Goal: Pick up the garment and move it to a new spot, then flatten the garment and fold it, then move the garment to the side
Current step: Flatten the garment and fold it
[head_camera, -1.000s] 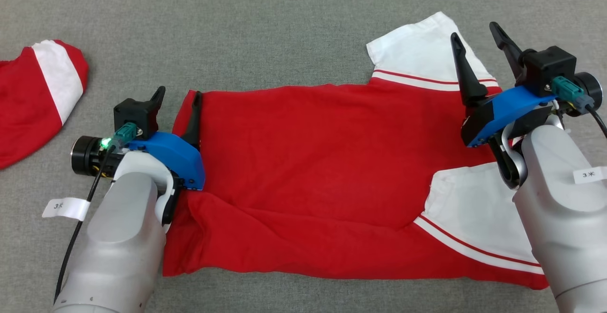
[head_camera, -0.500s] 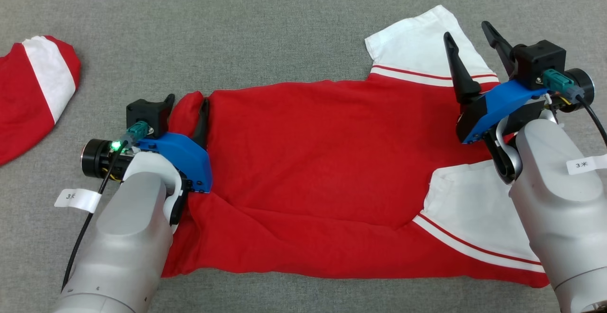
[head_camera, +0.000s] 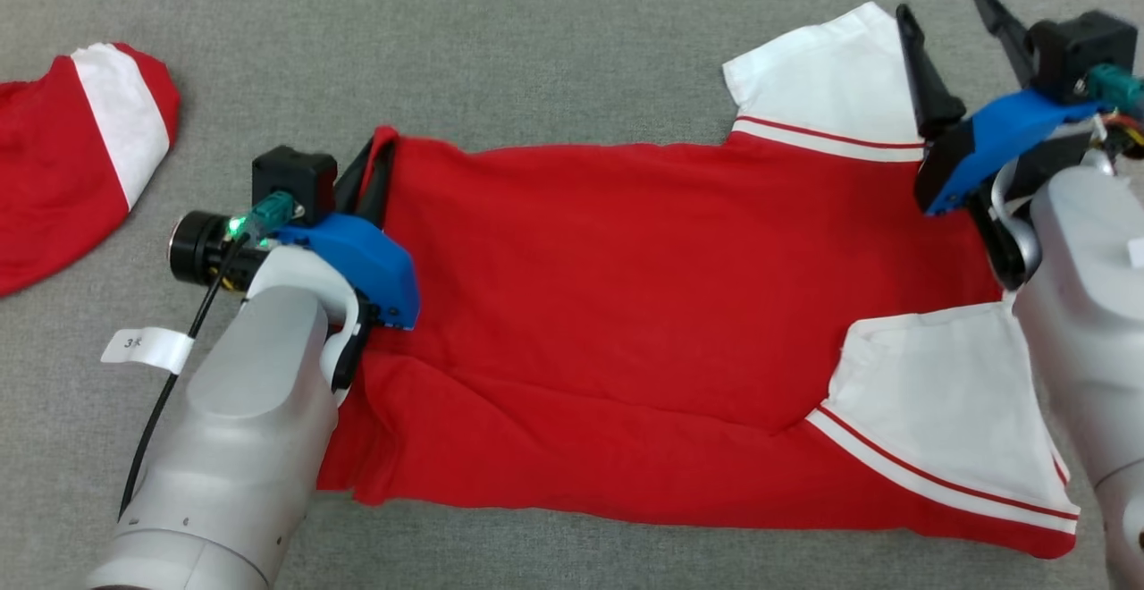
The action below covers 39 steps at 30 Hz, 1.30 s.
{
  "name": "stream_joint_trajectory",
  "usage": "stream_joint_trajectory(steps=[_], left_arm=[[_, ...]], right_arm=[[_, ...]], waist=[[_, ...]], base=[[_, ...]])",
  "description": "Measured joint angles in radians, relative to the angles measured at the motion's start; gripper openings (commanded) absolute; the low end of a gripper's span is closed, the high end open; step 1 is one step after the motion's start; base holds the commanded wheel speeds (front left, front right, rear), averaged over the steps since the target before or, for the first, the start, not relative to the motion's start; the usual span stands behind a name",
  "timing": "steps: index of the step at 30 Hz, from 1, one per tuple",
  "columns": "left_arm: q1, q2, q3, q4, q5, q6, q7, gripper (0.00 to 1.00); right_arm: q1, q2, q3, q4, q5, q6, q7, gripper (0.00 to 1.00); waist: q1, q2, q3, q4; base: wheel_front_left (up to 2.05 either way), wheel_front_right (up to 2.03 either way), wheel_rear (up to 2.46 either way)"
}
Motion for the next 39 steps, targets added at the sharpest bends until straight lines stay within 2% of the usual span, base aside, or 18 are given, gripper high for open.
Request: stream_joint_trajectory(steps=[12,23,24,25,26,27,32,39], left_arm=[[0.035,-0.007,0.026,-0.246,0.056,0.014,-0.001,0.0],[0.065,-0.023,0.049,-0.365,0.096,0.017,-0.002,0.0],[0.066,-0.023,0.051,-0.368,0.098,0.017,-0.002,0.0],[0.066,-0.023,0.053,-0.369,0.099,0.017,-0.003,0.0],[0.067,-0.023,0.055,-0.369,0.1,0.017,-0.004,0.0],[0.067,-0.023,0.058,-0.369,0.102,0.017,-0.004,0.0],[0.077,-0.023,0.075,-0.362,0.106,0.017,-0.005,0.0],[0.13,-0.017,0.094,-0.319,0.107,0.015,-0.004,0.0]], right_arm=[[-0.208,-0.067,0.064,0.177,0.041,0.0,0.155,1.0],[-0.284,-0.089,0.114,0.274,0.113,0.0,0.236,1.0],[-0.287,-0.088,0.114,0.278,0.124,0.0,0.243,0.7],[-0.291,-0.086,0.121,0.28,0.134,0.0,0.251,0.07],[-0.292,-0.085,0.127,0.279,0.142,0.0,0.255,0.07],[-0.293,-0.083,0.131,0.276,0.155,0.0,0.255,0.0],[-0.287,-0.08,0.16,0.266,0.197,0.0,0.236,0.0],[-0.23,-0.073,0.185,0.232,0.293,0.0,0.176,0.0]], waist=[[0.0001,0.0,0.1,0.065],[0.0,0.0,0.169,0.108],[0.0,0.0,0.172,0.108],[0.0,0.0,0.174,0.108],[0.0,0.0,0.175,0.107],[0.0,0.0,0.176,0.105],[0.0001,0.0,0.159,0.097],[0.0,0.0,0.081,0.076]], base=[[0.0,0.0,0.0],[0.0,0.0,0.0],[0.0,0.0,0.0],[0.0,0.0,0.0],[0.0,0.0,0.0],[0.0,0.0,0.0],[0.0,0.0,0.0],[0.0,0.0,0.0]])
